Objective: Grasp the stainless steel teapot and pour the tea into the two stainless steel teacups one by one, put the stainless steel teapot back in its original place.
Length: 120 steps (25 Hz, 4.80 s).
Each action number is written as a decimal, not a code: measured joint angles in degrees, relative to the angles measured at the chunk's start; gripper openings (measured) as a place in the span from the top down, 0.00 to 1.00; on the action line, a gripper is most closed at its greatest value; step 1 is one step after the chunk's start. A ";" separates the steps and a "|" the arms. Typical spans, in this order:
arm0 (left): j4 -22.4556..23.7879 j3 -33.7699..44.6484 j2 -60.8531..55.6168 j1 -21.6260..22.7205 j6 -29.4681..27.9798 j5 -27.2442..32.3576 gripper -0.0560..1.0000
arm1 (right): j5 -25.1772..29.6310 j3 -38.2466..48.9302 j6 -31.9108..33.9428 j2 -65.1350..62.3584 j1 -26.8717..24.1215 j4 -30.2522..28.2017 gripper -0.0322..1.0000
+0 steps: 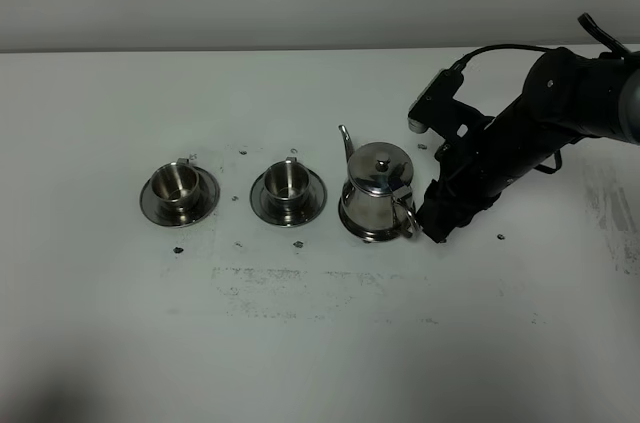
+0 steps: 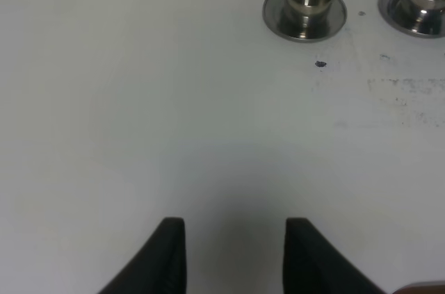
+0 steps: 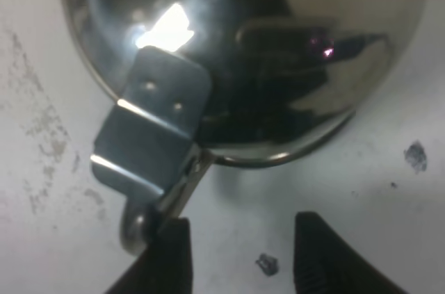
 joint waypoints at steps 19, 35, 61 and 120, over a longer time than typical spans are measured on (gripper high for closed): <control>0.11 0.00 0.00 0.00 0.00 0.00 0.59 | 15.79 -12.01 57.02 -8.31 9.78 -29.58 0.64; 0.41 0.00 0.00 0.00 0.00 0.00 0.59 | 24.58 -21.59 60.70 0.49 12.53 -27.88 0.58; 0.45 0.00 0.00 0.00 0.00 0.00 0.59 | 22.59 -21.05 53.51 1.87 13.60 -29.37 0.44; 0.45 0.00 0.00 0.00 0.00 0.00 0.59 | 17.69 -21.05 55.71 8.27 12.54 -26.37 0.79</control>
